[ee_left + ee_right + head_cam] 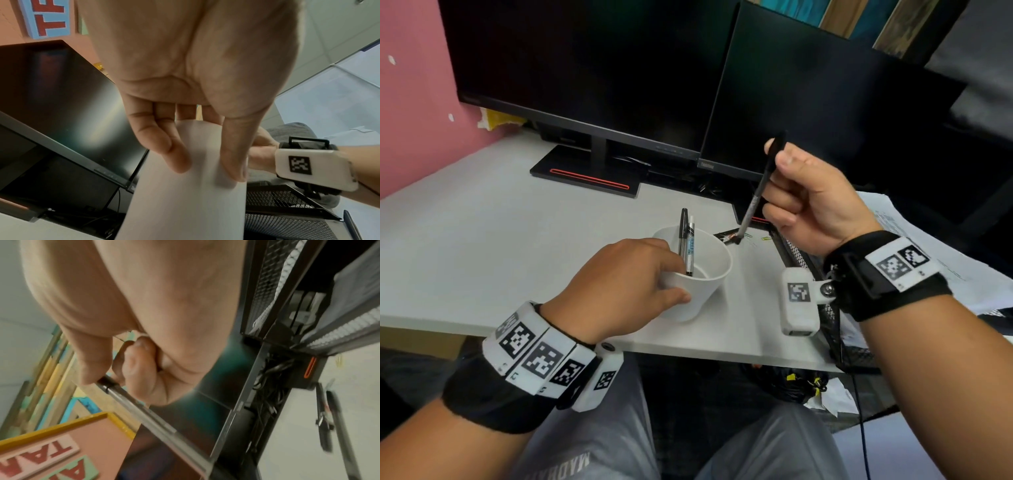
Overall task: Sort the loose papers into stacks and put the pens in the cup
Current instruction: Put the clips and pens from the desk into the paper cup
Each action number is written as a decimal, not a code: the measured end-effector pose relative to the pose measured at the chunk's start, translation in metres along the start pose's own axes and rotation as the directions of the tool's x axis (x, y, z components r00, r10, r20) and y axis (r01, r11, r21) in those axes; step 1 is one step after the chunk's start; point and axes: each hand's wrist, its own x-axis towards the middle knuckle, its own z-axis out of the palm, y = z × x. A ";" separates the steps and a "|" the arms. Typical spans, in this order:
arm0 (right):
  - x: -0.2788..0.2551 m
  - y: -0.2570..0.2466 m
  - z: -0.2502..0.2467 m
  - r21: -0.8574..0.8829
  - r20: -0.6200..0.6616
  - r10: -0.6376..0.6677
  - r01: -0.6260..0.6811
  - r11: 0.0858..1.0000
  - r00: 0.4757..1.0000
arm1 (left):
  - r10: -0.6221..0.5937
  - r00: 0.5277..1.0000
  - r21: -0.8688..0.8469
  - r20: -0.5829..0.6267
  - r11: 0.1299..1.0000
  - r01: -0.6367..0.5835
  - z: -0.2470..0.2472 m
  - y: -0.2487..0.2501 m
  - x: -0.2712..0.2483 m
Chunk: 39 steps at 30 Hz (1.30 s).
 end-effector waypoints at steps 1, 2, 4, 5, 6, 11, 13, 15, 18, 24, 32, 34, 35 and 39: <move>-0.001 0.003 0.006 0.030 0.052 0.019 -0.021 0.999 0.998 | 0.002 1.000 0.000 0.001 1.000 -0.002 0.000 0.001 0.000; -0.001 0.008 0.012 0.048 0.093 0.044 -0.049 0.998 0.995 | 0.004 1.000 -0.002 0.001 1.000 -0.004 0.000 0.002 -0.001; 0.000 0.022 0.019 0.049 0.113 0.103 -0.109 0.993 0.988 | 0.005 1.000 -0.012 -0.004 1.000 -0.005 -0.002 0.004 -0.001; 0.000 0.030 0.020 0.039 0.099 0.128 -0.132 0.990 0.987 | 0.004 1.000 -0.016 -0.009 1.000 -0.004 -0.003 0.004 -0.002; -0.001 0.036 0.020 0.027 0.074 0.150 -0.152 0.988 0.986 | 0.002 1.000 -0.018 -0.014 1.000 -0.002 -0.003 0.004 -0.002; 0.002 0.052 0.002 -0.028 -0.168 0.202 -0.209 0.977 0.965 | -0.025 0.999 -0.004 -0.038 1.000 0.025 -0.008 -0.002 -0.001; 0.009 0.057 -0.015 -0.112 -0.371 0.192 -0.249 0.962 0.908 | -0.030 0.998 0.000 -0.050 1.000 0.030 -0.008 -0.005 0.000; 0.016 0.066 -0.038 -0.223 -0.559 0.186 -0.363 0.905 0.808 | -0.032 0.998 -0.010 -0.058 0.999 0.032 -0.009 -0.009 0.002; 0.030 0.075 -0.072 -0.483 -0.695 0.157 -0.617 0.621 0.702 | -0.043 0.996 -0.021 -0.076 0.999 0.042 -0.008 -0.014 0.003; 0.059 0.109 -0.108 -0.745 -0.663 0.104 -0.640 -0.189 0.741 | -0.044 0.995 -0.030 -0.090 0.999 0.042 -0.009 -0.019 0.005; 0.090 0.125 -0.132 -0.494 -0.853 0.127 -0.862 0.112 0.506 | -0.055 0.986 -0.070 -0.156 0.997 0.045 -0.018 -0.023 0.005; 0.090 0.128 -0.128 -0.621 -0.783 0.125 -0.780 -0.082 0.610 | -0.053 0.986 -0.070 -0.158 0.997 0.042 -0.018 -0.024 0.005; 0.089 0.128 -0.125 -0.687 -0.726 0.156 -0.699 -0.198 0.670 | -0.051 0.987 -0.070 -0.155 0.997 0.041 -0.017 -0.024 0.005; 0.102 0.130 -0.135 -0.656 -0.753 0.177 -0.700 -0.281 0.634 | -0.043 0.989 -0.072 -0.144 0.997 0.032 -0.014 -0.023 0.005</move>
